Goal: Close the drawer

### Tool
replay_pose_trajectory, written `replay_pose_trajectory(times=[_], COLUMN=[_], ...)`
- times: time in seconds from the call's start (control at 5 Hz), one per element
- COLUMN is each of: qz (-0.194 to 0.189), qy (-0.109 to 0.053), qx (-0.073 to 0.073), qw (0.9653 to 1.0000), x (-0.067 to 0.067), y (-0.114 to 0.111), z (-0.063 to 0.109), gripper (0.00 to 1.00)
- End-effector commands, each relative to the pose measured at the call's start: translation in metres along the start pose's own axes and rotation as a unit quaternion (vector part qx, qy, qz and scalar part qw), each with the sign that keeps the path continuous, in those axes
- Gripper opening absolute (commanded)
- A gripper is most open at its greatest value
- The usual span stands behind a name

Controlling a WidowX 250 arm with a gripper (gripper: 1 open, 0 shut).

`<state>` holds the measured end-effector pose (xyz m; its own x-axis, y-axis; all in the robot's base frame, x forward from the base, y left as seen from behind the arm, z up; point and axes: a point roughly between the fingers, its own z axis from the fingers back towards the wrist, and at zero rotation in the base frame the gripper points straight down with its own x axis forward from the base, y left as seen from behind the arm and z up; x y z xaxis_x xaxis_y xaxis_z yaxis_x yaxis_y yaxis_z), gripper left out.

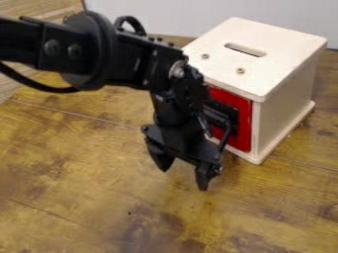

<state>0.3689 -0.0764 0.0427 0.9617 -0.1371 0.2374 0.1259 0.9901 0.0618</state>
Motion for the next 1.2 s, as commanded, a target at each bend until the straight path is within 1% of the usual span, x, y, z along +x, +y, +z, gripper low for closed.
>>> replay_pose_trajectory(times=[0.0, 1.0], qz=[0.011, 0.032], qy=[-0.057, -0.085], qx=[0.002, 0.007], qw=[0.9983, 0.9958], x=[0.0158, 0.0139], y=[0.0107, 0.0146], z=[0.0324, 0.0303], gripper=[1.0, 1.0])
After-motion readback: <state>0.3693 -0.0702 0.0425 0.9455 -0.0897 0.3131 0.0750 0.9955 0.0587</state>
